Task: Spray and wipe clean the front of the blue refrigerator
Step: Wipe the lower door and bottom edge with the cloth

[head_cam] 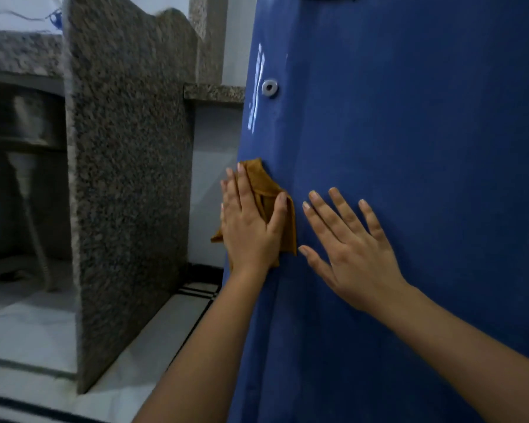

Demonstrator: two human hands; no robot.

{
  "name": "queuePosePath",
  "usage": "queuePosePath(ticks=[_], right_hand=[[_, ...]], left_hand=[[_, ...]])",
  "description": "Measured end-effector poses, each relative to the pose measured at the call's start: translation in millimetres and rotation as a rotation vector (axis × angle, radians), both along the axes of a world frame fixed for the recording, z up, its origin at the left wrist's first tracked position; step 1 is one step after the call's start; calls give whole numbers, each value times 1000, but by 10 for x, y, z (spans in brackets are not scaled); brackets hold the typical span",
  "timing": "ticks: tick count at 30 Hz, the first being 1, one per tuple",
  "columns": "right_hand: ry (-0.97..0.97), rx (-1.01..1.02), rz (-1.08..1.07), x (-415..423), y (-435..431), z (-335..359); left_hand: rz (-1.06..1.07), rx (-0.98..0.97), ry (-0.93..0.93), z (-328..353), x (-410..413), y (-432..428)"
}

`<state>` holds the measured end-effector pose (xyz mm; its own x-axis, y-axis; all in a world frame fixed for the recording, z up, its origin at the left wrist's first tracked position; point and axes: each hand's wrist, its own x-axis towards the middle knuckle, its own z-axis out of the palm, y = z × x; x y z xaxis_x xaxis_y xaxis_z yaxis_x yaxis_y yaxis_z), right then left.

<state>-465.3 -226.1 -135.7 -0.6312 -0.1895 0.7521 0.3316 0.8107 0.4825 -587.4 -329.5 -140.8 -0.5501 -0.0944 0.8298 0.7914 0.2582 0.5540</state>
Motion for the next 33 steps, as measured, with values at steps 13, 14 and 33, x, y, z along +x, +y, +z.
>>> queuePosePath(ticks=[13,14,33], right_hand=[[-15,120,79,-109,-144,-780],[-27,123,83,-118,-159,-861],[-202,257,118,-204,-291,-1422]], left_hand=[[62,61,-56,-1208,84,8],[64,60,-76,-1419,107,-4],[45,231,-470,-2515,390,15]])
